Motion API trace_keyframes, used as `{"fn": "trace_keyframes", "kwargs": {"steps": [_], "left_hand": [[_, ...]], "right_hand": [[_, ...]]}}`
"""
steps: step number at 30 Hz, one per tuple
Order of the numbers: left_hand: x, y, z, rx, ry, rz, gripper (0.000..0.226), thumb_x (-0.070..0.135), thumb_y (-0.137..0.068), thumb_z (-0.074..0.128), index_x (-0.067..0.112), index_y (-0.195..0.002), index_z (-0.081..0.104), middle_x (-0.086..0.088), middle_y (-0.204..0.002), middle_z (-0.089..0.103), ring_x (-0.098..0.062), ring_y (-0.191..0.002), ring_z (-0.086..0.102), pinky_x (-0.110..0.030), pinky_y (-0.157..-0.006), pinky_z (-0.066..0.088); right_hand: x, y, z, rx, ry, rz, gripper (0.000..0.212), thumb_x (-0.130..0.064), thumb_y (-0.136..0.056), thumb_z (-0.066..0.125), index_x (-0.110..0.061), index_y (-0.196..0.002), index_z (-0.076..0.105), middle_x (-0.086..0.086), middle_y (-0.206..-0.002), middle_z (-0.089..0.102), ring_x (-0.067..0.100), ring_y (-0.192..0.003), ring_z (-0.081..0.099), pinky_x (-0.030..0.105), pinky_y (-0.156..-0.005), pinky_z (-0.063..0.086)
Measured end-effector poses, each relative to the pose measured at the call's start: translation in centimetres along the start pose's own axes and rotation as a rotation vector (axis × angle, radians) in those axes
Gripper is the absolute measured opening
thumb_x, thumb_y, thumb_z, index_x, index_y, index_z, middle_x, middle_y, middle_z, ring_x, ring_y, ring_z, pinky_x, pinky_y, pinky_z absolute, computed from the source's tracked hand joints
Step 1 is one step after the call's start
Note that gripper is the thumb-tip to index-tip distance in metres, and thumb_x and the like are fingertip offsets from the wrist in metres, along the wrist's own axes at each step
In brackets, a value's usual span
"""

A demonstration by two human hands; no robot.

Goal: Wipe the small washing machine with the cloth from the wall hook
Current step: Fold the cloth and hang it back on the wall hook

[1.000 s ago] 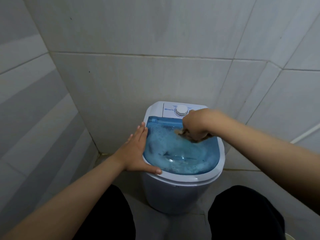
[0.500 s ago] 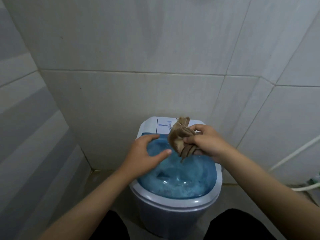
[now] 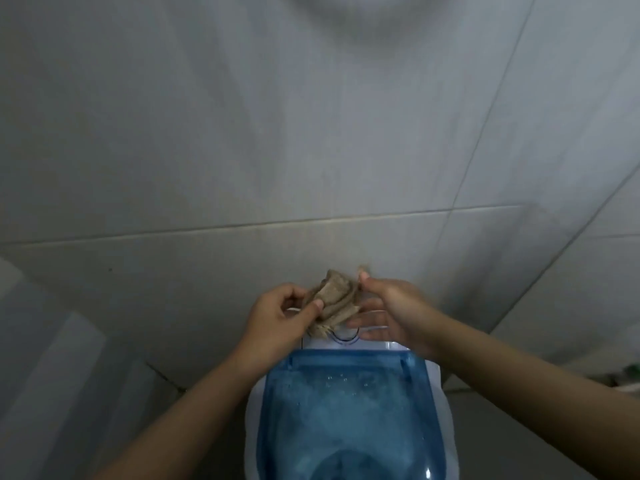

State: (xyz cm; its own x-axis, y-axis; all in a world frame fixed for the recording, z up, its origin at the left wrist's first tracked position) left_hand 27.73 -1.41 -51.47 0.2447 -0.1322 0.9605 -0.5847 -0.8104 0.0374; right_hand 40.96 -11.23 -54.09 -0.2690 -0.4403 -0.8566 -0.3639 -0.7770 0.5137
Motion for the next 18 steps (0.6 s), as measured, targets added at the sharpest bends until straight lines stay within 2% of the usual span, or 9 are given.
{"fn": "trace_keyframes", "kwargs": {"steps": [3, 6, 7, 8, 10, 12, 14, 18], "left_hand": [[2.7, 0.9, -1.8, -0.008, 0.052, -0.227, 0.008, 0.006, -0.086, 0.064, -0.001, -0.083, 0.063, -0.006, -0.066, 0.064, -0.006, -0.052, 0.06, -0.019, -0.05, 0.051], [7.7, 2.7, -4.3, 0.004, 0.01, -0.307, 0.013, 0.004, -0.086, 0.063, 0.004, -0.073, 0.06, -0.001, -0.052, 0.058, -0.002, -0.038, 0.052, -0.016, -0.039, 0.043], [9.9, 3.4, -5.3, 0.016, -0.003, -0.315, 0.014, 0.004, -0.086, 0.063, 0.005, -0.072, 0.059, 0.001, -0.05, 0.058, -0.001, -0.037, 0.051, -0.016, -0.038, 0.042], [12.2, 4.1, -6.3, 0.02, -0.017, -0.312, 0.014, 0.003, -0.085, 0.065, 0.006, -0.072, 0.059, 0.001, -0.051, 0.059, -0.001, -0.037, 0.052, -0.015, -0.038, 0.042], [17.0, 5.6, -7.7, 0.001, -0.029, -0.291, 0.015, 0.0, -0.082, 0.066, 0.009, -0.072, 0.06, 0.001, -0.056, 0.062, 0.0, -0.042, 0.056, -0.013, -0.042, 0.044], [22.7, 6.9, -9.0, -0.047, -0.048, -0.248, 0.016, -0.002, -0.08, 0.068, 0.011, -0.073, 0.062, 0.002, -0.062, 0.066, -0.003, -0.053, 0.061, -0.013, -0.05, 0.047], [28.1, 8.2, -10.0, -0.068, -0.045, -0.195, 0.015, -0.005, -0.078, 0.069, 0.009, -0.075, 0.063, 0.003, -0.062, 0.067, -0.004, -0.054, 0.061, -0.013, -0.052, 0.048], [38.3, 10.1, -13.2, -0.008, 0.012, -0.105, 0.013, -0.004, -0.077, 0.071, 0.007, -0.075, 0.064, -0.002, -0.061, 0.065, 0.0, -0.047, 0.058, -0.013, -0.047, 0.045]], "right_hand": [[-3.7, 3.3, 0.3, 0.052, 0.19, -0.005, 0.035, -0.037, -0.096, 0.044, -0.006, -0.108, 0.054, 0.011, -0.083, 0.069, 0.024, -0.069, 0.066, 0.029, -0.061, 0.049], [-8.7, 7.9, 1.4, 0.082, 0.33, -0.089, 0.018, -0.026, -0.094, 0.05, -0.011, -0.102, 0.053, 0.008, -0.073, 0.062, 0.018, -0.055, 0.056, 0.024, -0.05, 0.043], [-10.8, 9.5, 1.7, 0.097, 0.391, -0.141, 0.01, -0.024, -0.091, 0.055, -0.016, -0.097, 0.054, 0.005, -0.07, 0.061, 0.016, -0.055, 0.055, 0.025, -0.051, 0.045], [-13.1, 11.4, 2.0, 0.104, 0.46, -0.197, 0.004, -0.022, -0.087, 0.059, -0.022, -0.088, 0.056, 0.0, -0.067, 0.059, 0.014, -0.056, 0.055, 0.028, -0.055, 0.048], [-17.6, 15.2, 2.9, 0.095, 0.557, -0.286, 0.014, -0.018, -0.084, 0.063, -0.028, -0.077, 0.057, -0.007, -0.067, 0.059, 0.009, -0.062, 0.055, 0.026, -0.063, 0.049], [-22.8, 18.8, 3.8, 0.083, 0.555, -0.352, 0.008, -0.016, -0.085, 0.063, -0.024, -0.083, 0.062, -0.01, -0.073, 0.059, 0.007, -0.07, 0.057, 0.015, -0.061, 0.045], [-27.5, 22.1, 4.6, 0.089, 0.56, -0.408, 0.006, -0.015, -0.084, 0.064, -0.019, -0.088, 0.065, -0.011, -0.075, 0.06, 0.008, -0.076, 0.059, 0.012, -0.064, 0.044], [-36.0, 28.2, 6.2, 0.044, 0.486, -0.484, 0.008, -0.014, -0.081, 0.069, -0.019, -0.084, 0.063, 0.0, -0.084, 0.068, 0.015, -0.084, 0.065, 0.024, -0.078, 0.052]]}}
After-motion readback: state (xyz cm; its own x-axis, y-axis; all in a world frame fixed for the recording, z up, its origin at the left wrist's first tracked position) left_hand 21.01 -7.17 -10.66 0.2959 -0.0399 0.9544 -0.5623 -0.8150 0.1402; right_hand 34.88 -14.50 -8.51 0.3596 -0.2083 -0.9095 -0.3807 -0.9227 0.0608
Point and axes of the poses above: each hand's wrist, its own y-axis away from the middle knuckle, its own z-axis out of the palm, x = y × z, the point moved 10 cm from there along -y, towards the middle knuckle
